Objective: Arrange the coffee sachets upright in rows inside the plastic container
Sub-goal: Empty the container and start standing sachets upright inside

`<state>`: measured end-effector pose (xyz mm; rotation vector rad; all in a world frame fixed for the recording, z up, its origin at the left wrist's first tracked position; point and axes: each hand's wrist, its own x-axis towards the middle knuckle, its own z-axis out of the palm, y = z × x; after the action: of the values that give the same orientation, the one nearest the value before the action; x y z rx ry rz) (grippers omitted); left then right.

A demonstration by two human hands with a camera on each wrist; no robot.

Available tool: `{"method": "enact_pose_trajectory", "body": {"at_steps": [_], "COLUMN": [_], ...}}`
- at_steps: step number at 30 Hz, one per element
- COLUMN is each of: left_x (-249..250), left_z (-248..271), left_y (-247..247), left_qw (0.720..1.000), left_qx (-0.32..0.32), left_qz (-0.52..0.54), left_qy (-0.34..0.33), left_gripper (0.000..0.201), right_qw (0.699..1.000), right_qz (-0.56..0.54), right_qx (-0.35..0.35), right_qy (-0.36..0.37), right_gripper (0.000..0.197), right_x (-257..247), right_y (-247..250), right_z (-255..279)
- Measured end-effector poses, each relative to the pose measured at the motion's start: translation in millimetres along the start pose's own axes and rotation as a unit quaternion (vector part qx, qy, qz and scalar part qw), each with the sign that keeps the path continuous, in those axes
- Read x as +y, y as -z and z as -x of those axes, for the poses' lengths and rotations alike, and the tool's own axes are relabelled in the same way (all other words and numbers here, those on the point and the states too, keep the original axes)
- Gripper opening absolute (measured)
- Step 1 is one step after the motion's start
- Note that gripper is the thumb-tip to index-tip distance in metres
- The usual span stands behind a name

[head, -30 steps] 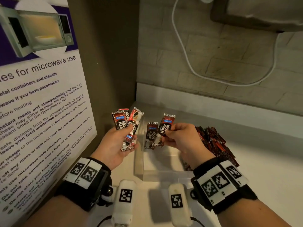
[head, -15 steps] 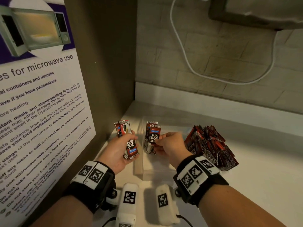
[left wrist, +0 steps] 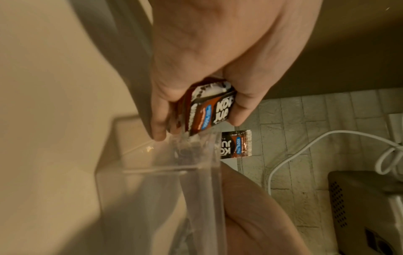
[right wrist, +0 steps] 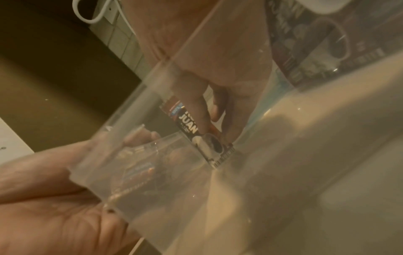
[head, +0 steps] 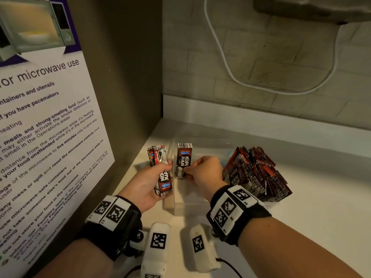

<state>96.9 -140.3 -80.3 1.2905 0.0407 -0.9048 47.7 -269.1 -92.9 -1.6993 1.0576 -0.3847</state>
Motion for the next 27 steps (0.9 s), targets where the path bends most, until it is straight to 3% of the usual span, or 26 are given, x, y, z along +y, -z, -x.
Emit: {"method": "enact_pose_trajectory", "body": {"at_steps": [8, 14, 21, 27], "left_x": [-1, -5, -8, -1], "left_z": [3, 5, 8, 10], "left_y": [1, -2, -4, 0], "left_qw": [1.000, 1.000, 1.000, 0.997], "left_qx": [0.009, -0.001, -0.001, 0.044], "left_qz": [0.001, 0.007, 0.012, 0.033], "left_qy": [0.007, 0.007, -0.006, -0.046], "left_gripper": [0.015, 0.018, 0.013, 0.017], "right_qw": [0.994, 0.984, 0.982, 0.982], "right_qz": [0.109, 0.172, 0.182, 0.177], "right_qx": [0.026, -0.003, -0.014, -0.035], "right_qy": [0.016, 0.043, 0.053, 0.061], "right_gripper": [0.028, 0.027, 0.028, 0.028], "right_x": [0, -1, -1, -4], "right_y": [5, 4, 7, 26], "right_z": [-3, 0, 3, 5]}}
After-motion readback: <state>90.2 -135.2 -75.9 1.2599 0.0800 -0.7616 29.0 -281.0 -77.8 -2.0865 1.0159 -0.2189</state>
